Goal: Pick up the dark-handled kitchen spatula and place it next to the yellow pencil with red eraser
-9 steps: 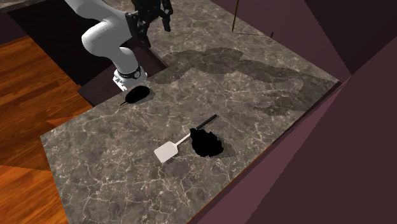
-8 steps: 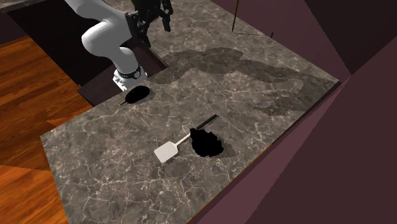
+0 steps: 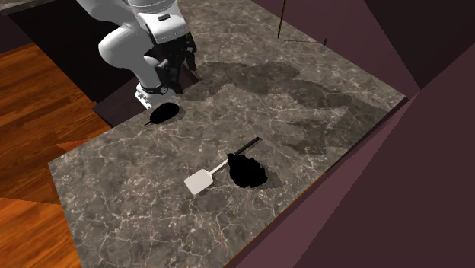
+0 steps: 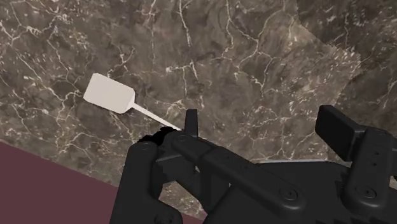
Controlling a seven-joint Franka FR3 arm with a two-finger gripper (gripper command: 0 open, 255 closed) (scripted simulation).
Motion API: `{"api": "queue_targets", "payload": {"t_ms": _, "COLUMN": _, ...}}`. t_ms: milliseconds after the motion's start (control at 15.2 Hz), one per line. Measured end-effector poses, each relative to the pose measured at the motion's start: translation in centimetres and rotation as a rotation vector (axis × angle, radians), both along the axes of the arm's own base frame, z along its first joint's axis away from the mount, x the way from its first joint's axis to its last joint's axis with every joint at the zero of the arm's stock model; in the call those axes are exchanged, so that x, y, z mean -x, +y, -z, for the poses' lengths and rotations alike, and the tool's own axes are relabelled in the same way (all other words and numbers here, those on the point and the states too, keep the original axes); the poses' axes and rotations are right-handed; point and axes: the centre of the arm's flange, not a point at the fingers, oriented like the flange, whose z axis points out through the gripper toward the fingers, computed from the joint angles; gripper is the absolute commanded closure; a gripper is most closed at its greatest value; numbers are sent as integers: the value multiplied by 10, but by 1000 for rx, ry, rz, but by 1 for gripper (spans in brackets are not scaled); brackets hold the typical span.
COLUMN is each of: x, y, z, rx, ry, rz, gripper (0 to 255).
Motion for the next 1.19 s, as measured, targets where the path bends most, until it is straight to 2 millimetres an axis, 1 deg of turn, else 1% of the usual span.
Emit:
{"api": "queue_targets", "payload": {"t_ms": 264, "x": -29, "y": -35, "z": 35, "rx": 6, "ry": 4, "rz": -190, "gripper": 0}}
{"api": "queue_targets", "payload": {"t_ms": 396, "x": -42, "y": -47, "z": 53, "rx": 8, "ry": 5, "rz": -286, "gripper": 0}}
{"api": "queue_targets", "payload": {"t_ms": 462, "x": -53, "y": -54, "z": 62, "rx": 10, "ry": 6, "rz": -332, "gripper": 0}}
{"api": "queue_targets", "payload": {"t_ms": 858, "x": -101, "y": -80, "z": 115, "rx": 17, "ry": 11, "rz": -619, "gripper": 0}}
{"api": "queue_targets", "payload": {"t_ms": 924, "x": -110, "y": -86, "z": 128, "rx": 18, "ry": 12, "rz": -664, "gripper": 0}}
{"api": "queue_targets", "payload": {"t_ms": 990, "x": -124, "y": -86, "z": 135, "rx": 21, "ry": 13, "rz": -714, "gripper": 0}}
{"api": "queue_targets", "payload": {"t_ms": 1188, "x": -151, "y": -93, "z": 163, "rx": 26, "ry": 16, "rz": -855, "gripper": 0}}
